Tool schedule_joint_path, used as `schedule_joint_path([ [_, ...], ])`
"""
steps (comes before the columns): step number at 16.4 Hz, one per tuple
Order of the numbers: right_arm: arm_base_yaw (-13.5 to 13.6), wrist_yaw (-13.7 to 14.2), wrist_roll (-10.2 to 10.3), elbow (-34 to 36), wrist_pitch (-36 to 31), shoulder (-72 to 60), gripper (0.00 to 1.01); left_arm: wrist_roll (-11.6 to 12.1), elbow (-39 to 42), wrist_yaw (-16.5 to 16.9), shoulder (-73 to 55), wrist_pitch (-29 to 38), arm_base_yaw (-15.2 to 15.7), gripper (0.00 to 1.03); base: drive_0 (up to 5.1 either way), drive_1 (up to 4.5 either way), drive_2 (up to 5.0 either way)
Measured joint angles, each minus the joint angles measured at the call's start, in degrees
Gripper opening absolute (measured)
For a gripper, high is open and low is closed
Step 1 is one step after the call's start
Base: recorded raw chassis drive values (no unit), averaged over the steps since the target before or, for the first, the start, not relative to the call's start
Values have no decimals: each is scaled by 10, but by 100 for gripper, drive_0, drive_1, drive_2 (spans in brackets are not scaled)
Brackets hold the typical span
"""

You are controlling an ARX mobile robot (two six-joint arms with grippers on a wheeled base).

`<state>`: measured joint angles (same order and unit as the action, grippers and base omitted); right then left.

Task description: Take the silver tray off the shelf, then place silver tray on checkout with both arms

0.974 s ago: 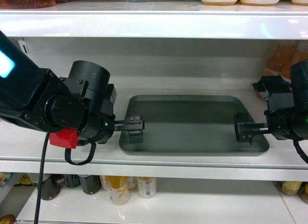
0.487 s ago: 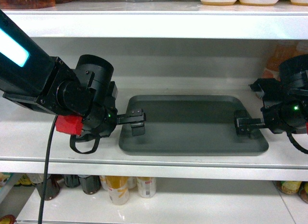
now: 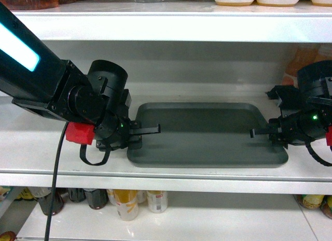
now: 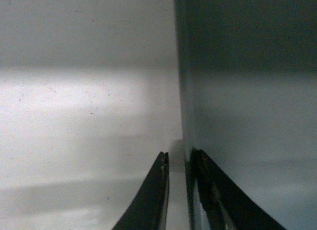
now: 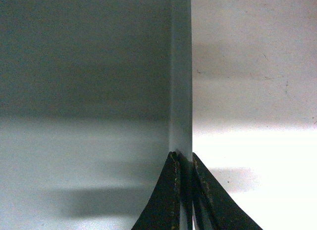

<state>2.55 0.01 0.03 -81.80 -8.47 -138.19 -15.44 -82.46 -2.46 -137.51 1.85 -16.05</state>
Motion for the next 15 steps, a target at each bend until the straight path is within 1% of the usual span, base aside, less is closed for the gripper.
schedule_joint_path([
  [1, 0, 0, 4, 5, -6, 1, 3, -8, 9, 5, 2, 13, -1, 10, 0, 0, 0],
  [2, 0, 0, 5, 13, -14, 4, 3, -27, 18, 9, 6, 25, 0, 3, 0, 0, 0],
  [3, 0, -1, 8, 25, -20, 9, 3, -43, 32, 17, 12, 34, 3, 2, 0, 0, 0],
  [4, 1, -2, 11, 37, -27, 16, 3, -52, 44, 19, 18, 45, 3, 2, 0, 0, 0],
  [6, 4, -9, 19, 83, -47, 42, 3, -65, 90, 18, 45, 70, 5, 2, 0, 0, 0],
  [8, 5, -15, 26, 134, -69, 72, 3, -66, 138, 6, 77, 85, 1, 2, 0, 0, 0],
  [9, 5, -19, 33, 176, -85, 102, 3, -66, 179, -2, 105, 97, -3, 2, 0, 0, 0],
  [12, 4, -34, 47, 271, -126, 191, 3, -66, 258, -21, 199, 121, -17, 2, 0, 0, 0],
  [14, 3, -43, 55, 341, -156, 278, 3, -61, 304, -38, 273, 141, -27, 2, 0, 0, 0],
  [15, 1, -51, 57, 378, -167, 322, 3, -54, 335, -55, 312, 150, -35, 2, 0, 0, 0],
])
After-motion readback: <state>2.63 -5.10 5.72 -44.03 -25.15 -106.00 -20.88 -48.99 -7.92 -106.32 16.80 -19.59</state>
